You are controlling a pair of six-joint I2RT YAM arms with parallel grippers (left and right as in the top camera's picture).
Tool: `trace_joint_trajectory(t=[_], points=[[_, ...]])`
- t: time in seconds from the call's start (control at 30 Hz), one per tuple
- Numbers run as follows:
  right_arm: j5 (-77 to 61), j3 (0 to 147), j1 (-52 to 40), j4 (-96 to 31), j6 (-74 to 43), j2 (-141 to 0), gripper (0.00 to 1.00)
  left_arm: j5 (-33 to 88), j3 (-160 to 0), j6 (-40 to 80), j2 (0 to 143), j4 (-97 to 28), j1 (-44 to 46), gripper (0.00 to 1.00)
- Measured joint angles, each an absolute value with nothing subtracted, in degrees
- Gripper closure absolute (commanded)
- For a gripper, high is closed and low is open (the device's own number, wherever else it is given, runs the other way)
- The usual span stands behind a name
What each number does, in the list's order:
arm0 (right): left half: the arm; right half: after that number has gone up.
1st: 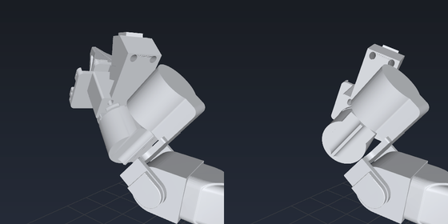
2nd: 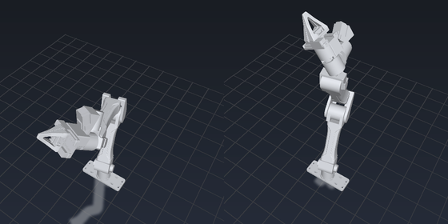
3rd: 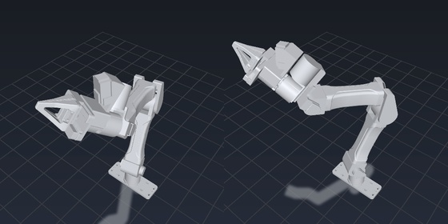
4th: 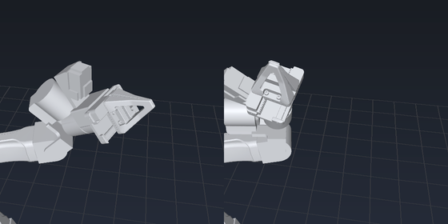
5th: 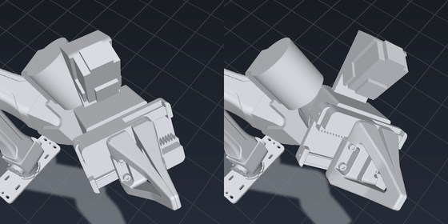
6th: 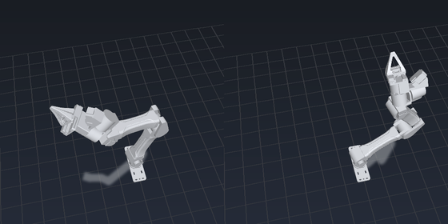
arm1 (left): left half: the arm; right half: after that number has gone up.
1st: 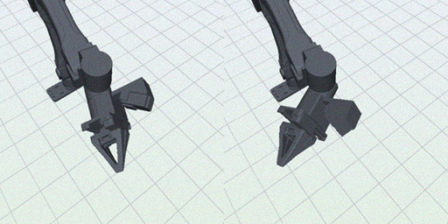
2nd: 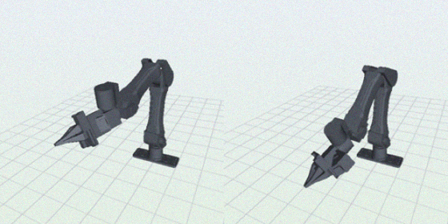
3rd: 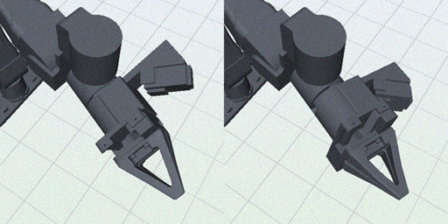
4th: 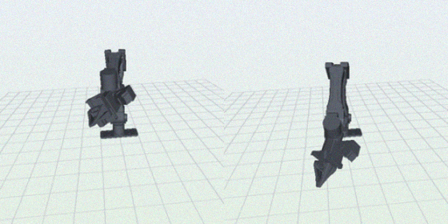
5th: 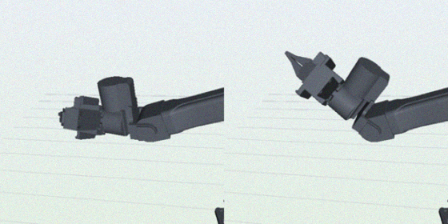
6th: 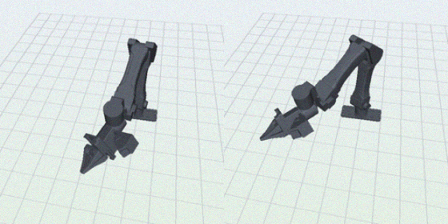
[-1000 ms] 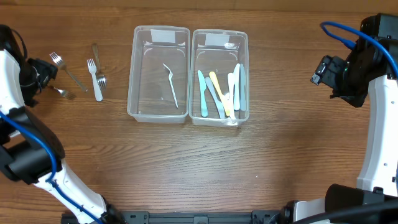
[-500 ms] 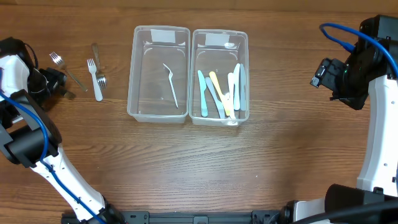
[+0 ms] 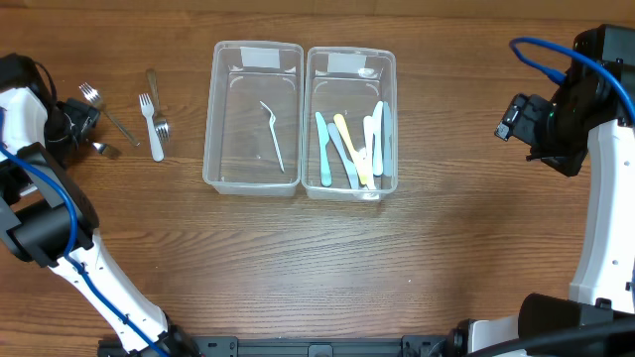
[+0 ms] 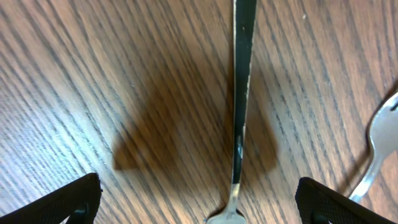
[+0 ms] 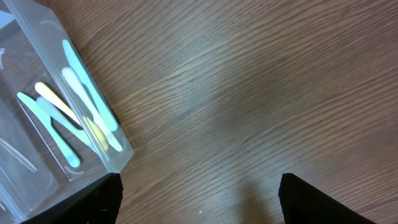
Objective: Pack container
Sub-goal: 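Lower left gripper onto the black-handled metal fork and close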
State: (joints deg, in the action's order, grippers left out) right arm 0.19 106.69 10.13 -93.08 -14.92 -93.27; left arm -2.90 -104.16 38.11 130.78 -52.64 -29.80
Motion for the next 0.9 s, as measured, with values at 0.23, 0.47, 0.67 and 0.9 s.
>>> trace_joint_trajectory(t=[0.23,0.47,0.67,0.9], points=[[0.16,106.69,10.13,-93.51,-14.94,-93.27,0.17,-5.19,-104.16,38.7,130.78,-52.69,-28.56,0.0],[0.21,106.69,10.13,-93.95,-14.26,-93.27,0.17,-5.45,-104.16,38.85,131.85,-54.37,-28.32,0.0],[0.19,106.69,10.13,-94.13,-13.63,-93.27,0.17,-5.56,-104.16,39.05,132.4,-54.96,-28.32,0.0],[0.16,106.69,10.13,-94.21,-13.47,-93.27,0.17,-5.58,-104.16,39.09,132.4,-55.92,-28.32,0.13]])
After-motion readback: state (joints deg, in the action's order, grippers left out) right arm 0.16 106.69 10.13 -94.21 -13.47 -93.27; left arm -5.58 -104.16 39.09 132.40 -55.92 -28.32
